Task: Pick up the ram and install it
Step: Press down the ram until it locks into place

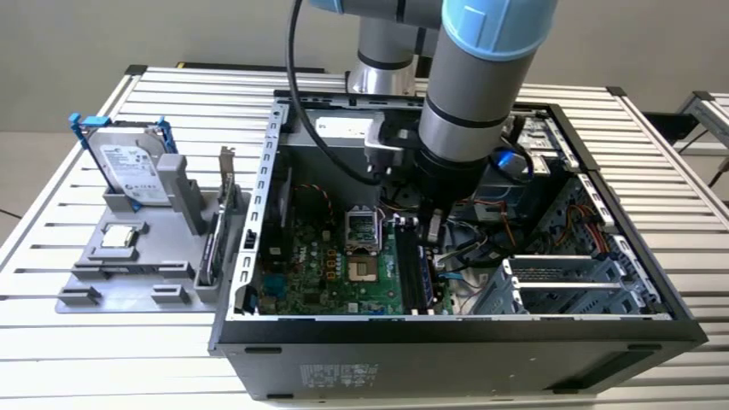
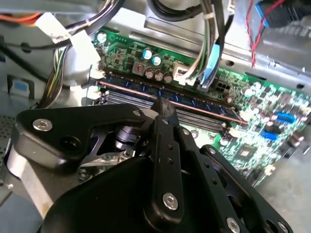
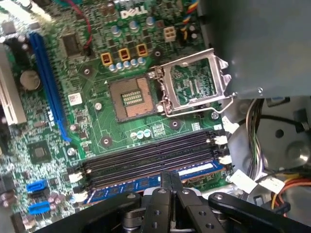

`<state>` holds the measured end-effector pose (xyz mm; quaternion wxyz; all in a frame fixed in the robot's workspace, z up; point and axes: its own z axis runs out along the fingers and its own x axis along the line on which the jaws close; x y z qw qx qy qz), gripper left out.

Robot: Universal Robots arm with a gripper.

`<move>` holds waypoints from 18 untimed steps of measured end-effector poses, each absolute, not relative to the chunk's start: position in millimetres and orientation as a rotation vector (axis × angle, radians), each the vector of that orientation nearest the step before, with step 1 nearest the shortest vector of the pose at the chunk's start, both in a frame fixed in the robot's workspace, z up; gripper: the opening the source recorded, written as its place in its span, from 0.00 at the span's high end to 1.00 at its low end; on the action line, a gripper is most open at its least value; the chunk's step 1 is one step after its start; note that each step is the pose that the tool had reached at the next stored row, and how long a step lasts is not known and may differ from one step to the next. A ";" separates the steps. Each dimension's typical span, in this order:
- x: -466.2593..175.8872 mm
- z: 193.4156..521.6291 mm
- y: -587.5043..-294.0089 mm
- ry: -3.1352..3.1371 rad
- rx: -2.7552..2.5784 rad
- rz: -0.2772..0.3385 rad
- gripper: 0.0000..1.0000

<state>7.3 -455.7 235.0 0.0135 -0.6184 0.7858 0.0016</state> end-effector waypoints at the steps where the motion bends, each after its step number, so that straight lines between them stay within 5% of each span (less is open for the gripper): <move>1: 7.3 234.9 -455.7 2.430 -1.948 0.005 1.00; 18: 7.3 234.4 -455.6 2.191 -2.214 0.010 1.00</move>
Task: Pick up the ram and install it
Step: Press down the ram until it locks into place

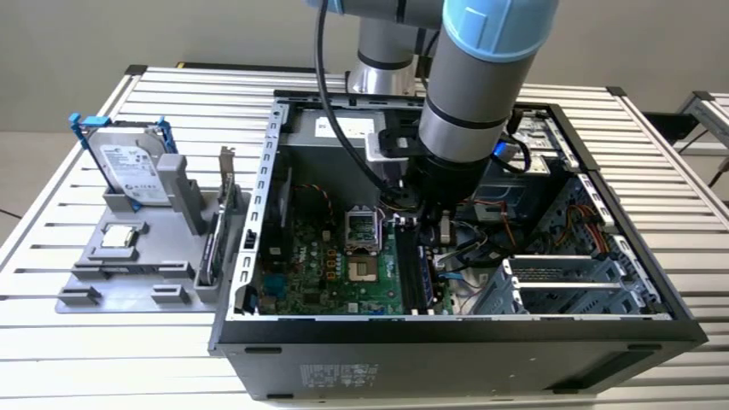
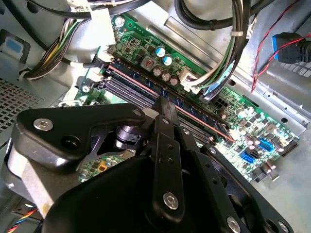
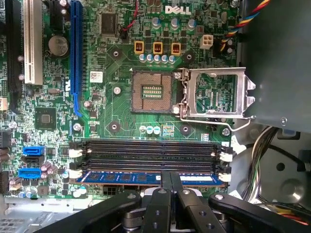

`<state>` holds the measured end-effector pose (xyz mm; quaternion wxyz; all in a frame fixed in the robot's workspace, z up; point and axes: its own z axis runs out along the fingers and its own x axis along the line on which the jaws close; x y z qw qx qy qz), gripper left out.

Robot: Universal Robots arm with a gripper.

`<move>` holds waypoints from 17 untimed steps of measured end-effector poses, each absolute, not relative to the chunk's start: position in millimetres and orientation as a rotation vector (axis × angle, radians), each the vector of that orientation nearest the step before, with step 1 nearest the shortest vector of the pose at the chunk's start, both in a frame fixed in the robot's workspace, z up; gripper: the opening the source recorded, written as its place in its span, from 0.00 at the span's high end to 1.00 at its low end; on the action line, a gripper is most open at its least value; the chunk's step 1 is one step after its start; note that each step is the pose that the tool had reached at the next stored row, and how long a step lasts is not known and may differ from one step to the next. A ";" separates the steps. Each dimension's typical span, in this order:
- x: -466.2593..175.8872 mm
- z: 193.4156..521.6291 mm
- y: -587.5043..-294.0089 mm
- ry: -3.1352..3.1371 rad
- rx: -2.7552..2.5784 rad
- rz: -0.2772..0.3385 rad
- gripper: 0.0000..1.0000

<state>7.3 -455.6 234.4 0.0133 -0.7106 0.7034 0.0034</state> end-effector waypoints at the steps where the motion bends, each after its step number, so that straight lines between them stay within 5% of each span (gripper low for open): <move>1: 7.3 234.4 -455.6 2.191 -2.214 0.011 1.00; 17: 13.9 233.2 -455.7 2.177 -2.228 0.011 1.00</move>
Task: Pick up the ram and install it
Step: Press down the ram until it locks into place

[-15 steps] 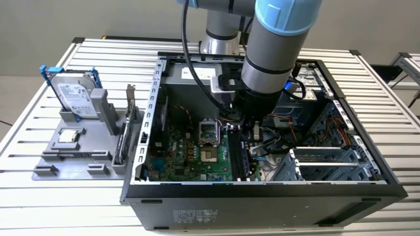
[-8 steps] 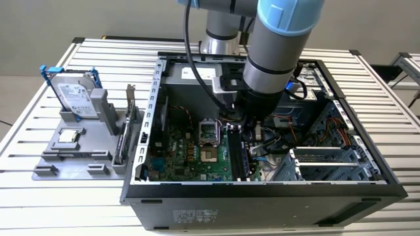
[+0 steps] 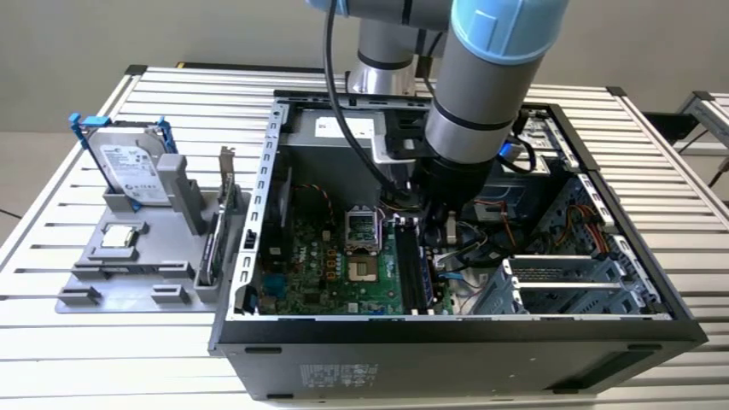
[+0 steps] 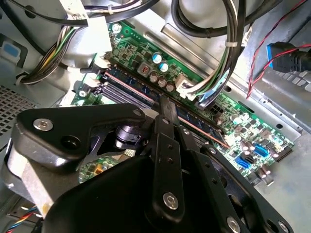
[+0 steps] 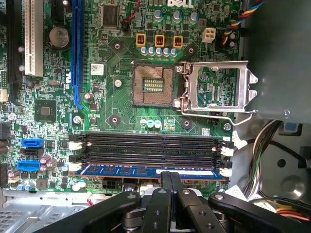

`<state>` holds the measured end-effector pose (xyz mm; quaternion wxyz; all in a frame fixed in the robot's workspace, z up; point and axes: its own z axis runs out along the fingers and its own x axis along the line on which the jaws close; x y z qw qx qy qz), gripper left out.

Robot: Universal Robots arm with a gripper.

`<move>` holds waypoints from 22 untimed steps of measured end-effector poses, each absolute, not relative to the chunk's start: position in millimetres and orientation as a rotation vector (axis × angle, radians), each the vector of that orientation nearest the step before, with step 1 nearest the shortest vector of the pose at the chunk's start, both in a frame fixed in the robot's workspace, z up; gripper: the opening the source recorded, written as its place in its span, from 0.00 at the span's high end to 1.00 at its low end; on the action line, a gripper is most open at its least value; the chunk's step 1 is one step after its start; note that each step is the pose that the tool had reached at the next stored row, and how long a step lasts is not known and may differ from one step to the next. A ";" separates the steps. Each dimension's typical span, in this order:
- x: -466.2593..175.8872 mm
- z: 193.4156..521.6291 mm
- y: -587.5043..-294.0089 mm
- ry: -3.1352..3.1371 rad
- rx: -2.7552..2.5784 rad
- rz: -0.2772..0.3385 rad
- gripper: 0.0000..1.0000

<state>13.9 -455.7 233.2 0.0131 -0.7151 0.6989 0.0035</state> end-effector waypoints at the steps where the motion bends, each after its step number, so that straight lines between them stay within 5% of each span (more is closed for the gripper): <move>1: 13.9 232.8 -455.7 2.177 -2.228 0.011 1.00; 22: 14.0 216.1 -455.4 2.183 -2.234 0.004 1.00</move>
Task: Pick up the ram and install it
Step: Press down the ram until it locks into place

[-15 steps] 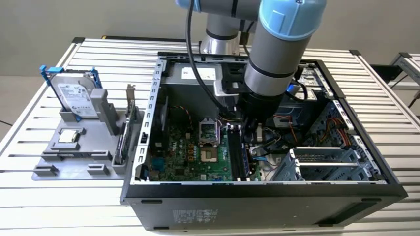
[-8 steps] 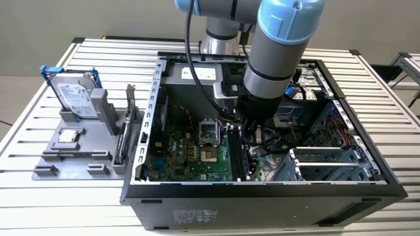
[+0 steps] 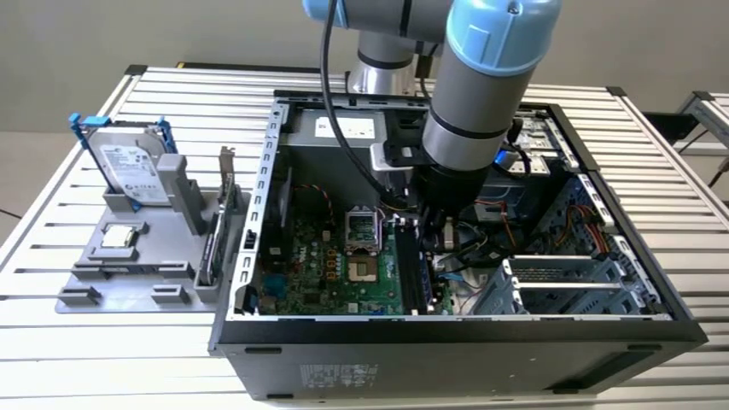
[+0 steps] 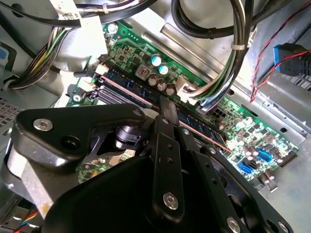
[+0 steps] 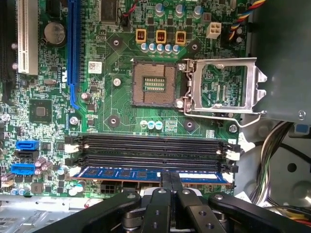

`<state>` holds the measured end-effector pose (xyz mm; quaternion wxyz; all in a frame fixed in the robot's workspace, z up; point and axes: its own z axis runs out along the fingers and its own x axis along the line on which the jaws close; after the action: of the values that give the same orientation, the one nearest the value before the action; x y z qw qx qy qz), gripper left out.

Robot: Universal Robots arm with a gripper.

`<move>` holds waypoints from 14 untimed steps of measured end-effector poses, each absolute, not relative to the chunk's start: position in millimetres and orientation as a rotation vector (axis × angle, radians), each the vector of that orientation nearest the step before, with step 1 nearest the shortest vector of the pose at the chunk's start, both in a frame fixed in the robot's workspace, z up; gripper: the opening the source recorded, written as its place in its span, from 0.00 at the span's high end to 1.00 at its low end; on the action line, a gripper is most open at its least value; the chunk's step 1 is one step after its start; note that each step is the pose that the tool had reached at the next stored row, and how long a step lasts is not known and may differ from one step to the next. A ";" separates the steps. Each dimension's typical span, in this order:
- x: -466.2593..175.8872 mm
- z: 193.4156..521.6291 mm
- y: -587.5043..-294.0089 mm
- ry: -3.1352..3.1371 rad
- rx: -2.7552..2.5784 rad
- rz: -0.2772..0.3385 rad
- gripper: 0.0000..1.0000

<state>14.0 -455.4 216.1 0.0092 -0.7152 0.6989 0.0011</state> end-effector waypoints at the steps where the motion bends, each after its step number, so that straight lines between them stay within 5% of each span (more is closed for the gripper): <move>1: 14.0 216.1 -455.4 2.183 -2.234 0.003 1.00; 14: 14.0 226.1 -455.2 2.183 -2.234 0.003 1.00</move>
<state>14.0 -455.2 226.1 0.0090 -0.7152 0.6989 0.0010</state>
